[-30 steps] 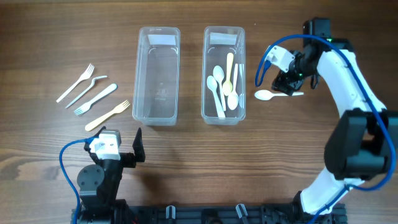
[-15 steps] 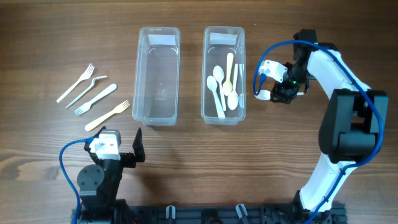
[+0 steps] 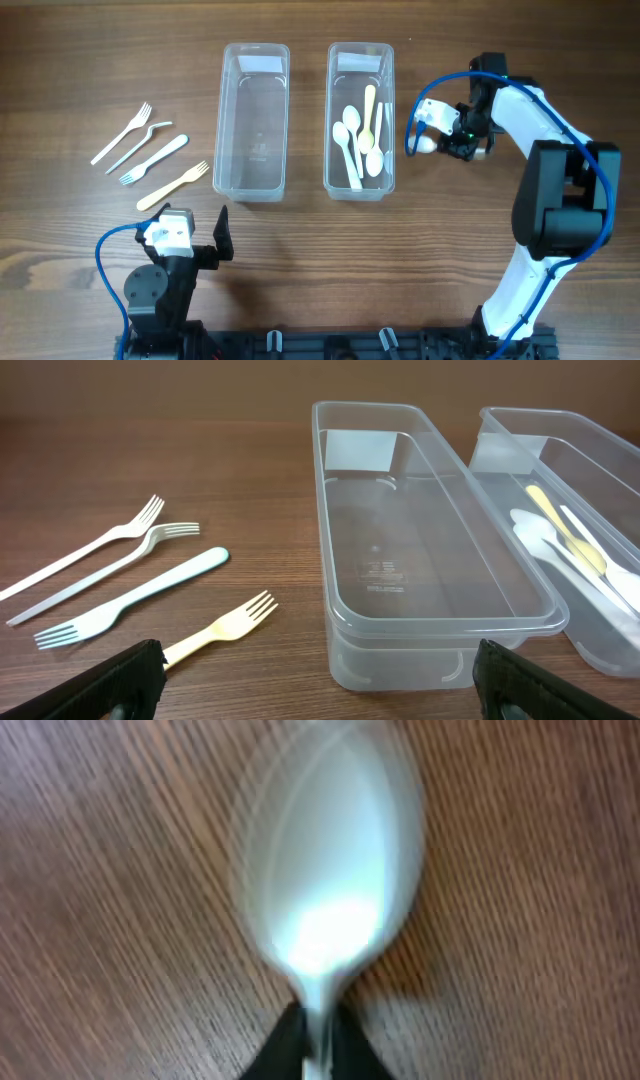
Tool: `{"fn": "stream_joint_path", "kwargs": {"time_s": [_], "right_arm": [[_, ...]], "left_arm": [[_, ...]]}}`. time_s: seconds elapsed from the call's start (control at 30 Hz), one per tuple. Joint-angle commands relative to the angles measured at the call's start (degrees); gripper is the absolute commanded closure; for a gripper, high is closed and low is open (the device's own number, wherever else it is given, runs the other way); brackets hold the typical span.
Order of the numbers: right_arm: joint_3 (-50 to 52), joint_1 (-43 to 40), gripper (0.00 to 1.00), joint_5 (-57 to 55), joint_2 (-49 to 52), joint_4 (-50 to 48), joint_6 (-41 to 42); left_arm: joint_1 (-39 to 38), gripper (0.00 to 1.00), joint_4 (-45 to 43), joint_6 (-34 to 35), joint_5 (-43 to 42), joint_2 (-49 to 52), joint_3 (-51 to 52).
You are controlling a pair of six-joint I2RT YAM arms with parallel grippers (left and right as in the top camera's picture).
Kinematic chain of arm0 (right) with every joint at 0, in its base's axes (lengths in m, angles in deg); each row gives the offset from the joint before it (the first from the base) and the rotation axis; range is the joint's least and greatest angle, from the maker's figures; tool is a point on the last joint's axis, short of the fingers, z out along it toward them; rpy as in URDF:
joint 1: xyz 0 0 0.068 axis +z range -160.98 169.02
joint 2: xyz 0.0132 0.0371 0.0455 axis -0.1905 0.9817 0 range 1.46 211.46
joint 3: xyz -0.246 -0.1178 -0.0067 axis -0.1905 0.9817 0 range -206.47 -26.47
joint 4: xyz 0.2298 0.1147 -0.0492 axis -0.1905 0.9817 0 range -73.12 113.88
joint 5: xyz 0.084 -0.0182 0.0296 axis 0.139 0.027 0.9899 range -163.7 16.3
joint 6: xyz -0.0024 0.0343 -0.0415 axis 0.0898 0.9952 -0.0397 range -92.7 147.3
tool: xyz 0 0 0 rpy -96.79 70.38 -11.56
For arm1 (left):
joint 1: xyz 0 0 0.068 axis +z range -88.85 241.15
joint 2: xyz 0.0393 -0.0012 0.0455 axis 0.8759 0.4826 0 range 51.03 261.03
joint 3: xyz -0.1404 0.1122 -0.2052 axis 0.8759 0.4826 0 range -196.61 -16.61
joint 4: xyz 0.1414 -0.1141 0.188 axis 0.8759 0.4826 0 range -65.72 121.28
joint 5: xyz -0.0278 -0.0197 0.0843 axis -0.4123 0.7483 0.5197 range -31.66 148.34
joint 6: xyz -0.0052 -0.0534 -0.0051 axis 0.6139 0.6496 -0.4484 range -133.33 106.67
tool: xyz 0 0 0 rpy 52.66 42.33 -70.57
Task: Pack container
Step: 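Grasp the last white spoon with the right gripper, then drop the white spoon into the right container and raise the right arm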
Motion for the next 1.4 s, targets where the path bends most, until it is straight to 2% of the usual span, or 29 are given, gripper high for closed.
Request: {"fn": "stream_joint_path", "kwargs": {"time_s": [0.0,0.17,0.27,0.43,0.5,0.53,0.57,0.7,0.9,1.0,1.07,1.1,1.13,1.23,1.37], "right_arm": [[1.5,0.0,0.96,-4.5,2.8,-0.5,1.9],[-1.8,0.0,0.96,-4.7,-0.2,-1.9,6.5],[-7.8,0.0,0.96,-5.9,-4.4,-3.0,12.7],[-16.7,0.6,0.96,0.7,-13.1,-3.4,34.5],[-16.8,1.1,0.95,7.6,-16.1,-4.2,42.6],[-16.8,1.6,0.96,14.9,-17.2,-4.5,50.3],[-16.8,2.1,0.96,18.6,-17.2,-4.5,54.7],[-15.1,5.3,0.96,21.6,-15.5,-4.7,69.0],[-11.8,12.6,0.96,16.2,-10.0,-4.9,75.7],[-11.7,15.2,0.95,15.5,-6.9,-4.9,75.8],[-11.7,15.8,0.3,15.5,-6.2,-5.0,75.8],[-11.7,15.8,0.26,15.5,-6.2,-5.3,75.7],[-12.3,15.4,0.18,15.4,-6.9,-5.7,74.9],[-15.6,12.2,0.0,14.9,-9.0,-5.9,75.2],[-18.7,3.7,0.01,9.9,-12.8,-5.8,76.7]], "left_arm": [[-0.2,0.0,-0.2,-1.1,-0.9,-0.4,0.3],[-0.2,0.0,-0.2,-1.1,-0.9,-0.4,0.3],[-0.2,0.0,-0.2,-1.1,-0.9,-0.4,0.3],[-0.2,0.0,-0.2,-1.1,-0.9,-0.4,0.3],[-0.2,0.0,-0.2,-1.1,-0.9,-0.4,0.3],[-0.2,0.0,-0.2,-1.1,-0.9,-0.4,0.3],[-0.2,0.0,-0.2,-1.1,-0.9,-0.4,0.3],[-0.2,0.0,-0.2,-1.1,-0.9,-0.4,0.3],[-0.2,0.0,-0.2,-1.1,-0.9,-0.4,0.3],[-0.2,0.0,-0.2,-1.1,-0.9,-0.4,0.3],[-0.2,0.0,-0.2,-1.1,-0.9,-0.4,0.3],[-0.2,0.0,-0.2,-1.1,-0.9,-0.4,0.3],[-0.2,0.0,-0.2,-1.1,-0.9,-0.4,0.3],[-0.2,0.0,-0.2,-1.1,-0.9,-0.4,0.3],[-0.2,0.0,-0.2,-1.1,-0.9,-0.4,0.3]]}}
